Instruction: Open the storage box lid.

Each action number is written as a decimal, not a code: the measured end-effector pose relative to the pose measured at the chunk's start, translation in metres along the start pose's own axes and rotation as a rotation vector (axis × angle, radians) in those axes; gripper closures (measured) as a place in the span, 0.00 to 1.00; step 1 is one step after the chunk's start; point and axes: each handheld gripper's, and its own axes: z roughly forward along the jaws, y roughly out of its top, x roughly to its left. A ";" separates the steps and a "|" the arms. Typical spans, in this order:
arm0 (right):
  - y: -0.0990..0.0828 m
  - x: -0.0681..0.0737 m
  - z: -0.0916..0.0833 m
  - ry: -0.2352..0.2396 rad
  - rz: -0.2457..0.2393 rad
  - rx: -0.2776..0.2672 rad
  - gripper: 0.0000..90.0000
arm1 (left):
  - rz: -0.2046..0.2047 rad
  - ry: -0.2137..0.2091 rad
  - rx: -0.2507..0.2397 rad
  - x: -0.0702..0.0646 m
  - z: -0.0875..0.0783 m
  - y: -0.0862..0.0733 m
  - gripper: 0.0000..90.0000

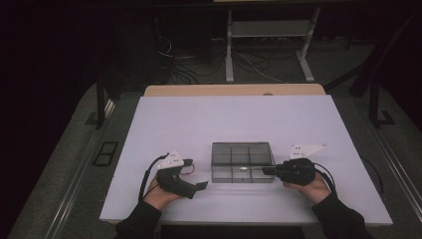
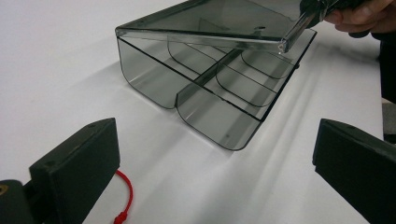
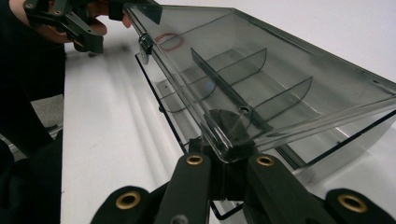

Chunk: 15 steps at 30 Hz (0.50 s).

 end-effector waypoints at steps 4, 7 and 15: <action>0.001 0.000 -0.001 0.002 0.000 -0.006 0.99 | 0.008 0.002 -0.002 0.000 0.000 0.000 0.00; 0.003 0.000 -0.002 0.000 -0.002 -0.010 0.99 | 0.010 0.001 -0.002 0.000 0.000 0.000 0.01; 0.008 -0.001 -0.004 0.000 -0.006 -0.028 0.99 | 0.017 -0.009 0.001 -0.001 0.000 0.000 0.03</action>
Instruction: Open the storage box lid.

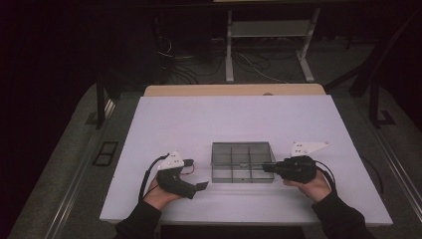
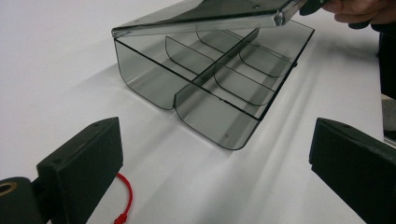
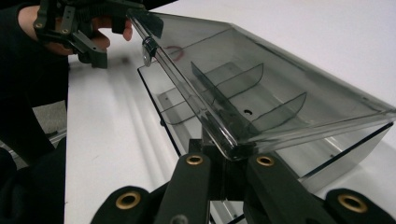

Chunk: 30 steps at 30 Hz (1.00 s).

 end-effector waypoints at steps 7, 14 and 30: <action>0.006 -0.001 -0.002 -0.008 -0.006 -0.017 0.99 | 0.002 0.001 0.004 0.000 0.000 0.000 0.03; 0.012 -0.003 -0.003 -0.013 -0.012 -0.030 0.99 | -0.002 0.005 0.001 0.000 0.000 0.000 0.03; 0.023 -0.007 -0.006 -0.022 -0.018 -0.052 0.99 | -0.003 0.008 -0.002 0.001 0.001 0.000 0.03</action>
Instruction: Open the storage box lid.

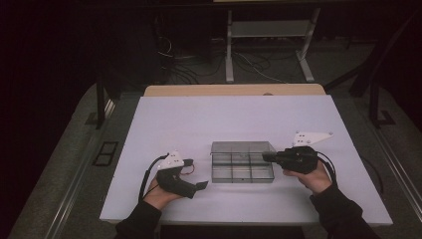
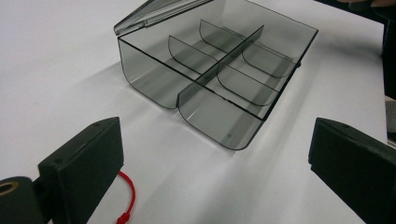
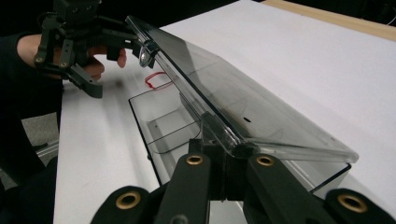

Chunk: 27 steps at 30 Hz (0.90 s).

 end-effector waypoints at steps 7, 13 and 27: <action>0.004 -0.003 0.000 -0.001 -0.004 -0.011 0.99 | -0.005 0.000 0.006 0.000 0.000 0.000 0.03; 0.009 -0.005 -0.001 -0.009 -0.007 -0.018 0.99 | -0.007 0.001 0.003 0.001 0.000 0.000 0.03; 0.010 -0.007 -0.001 -0.006 -0.010 -0.020 0.99 | 0.042 -0.029 -0.037 0.002 0.003 0.035 0.05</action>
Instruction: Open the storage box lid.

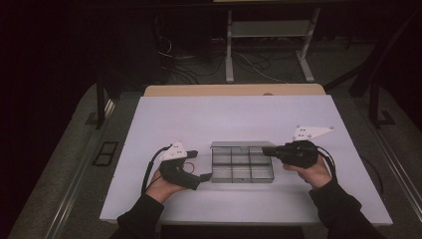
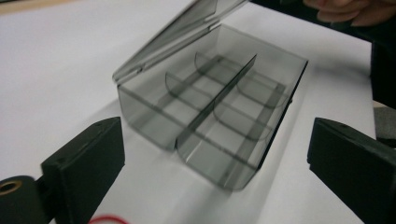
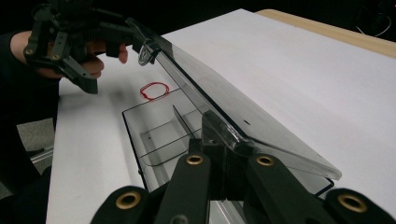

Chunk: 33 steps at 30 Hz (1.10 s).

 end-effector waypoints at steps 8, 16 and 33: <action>0.000 0.000 0.000 0.002 0.000 -0.003 0.99 | 0.038 -0.027 -0.049 0.010 0.006 0.027 0.13; 0.002 -0.002 0.000 0.002 0.000 -0.006 0.99 | 0.080 -0.054 -0.077 0.013 0.018 0.044 0.21; 0.005 -0.004 0.001 -0.013 -0.013 -0.003 0.99 | 0.127 -0.064 -0.130 0.016 0.023 0.044 0.65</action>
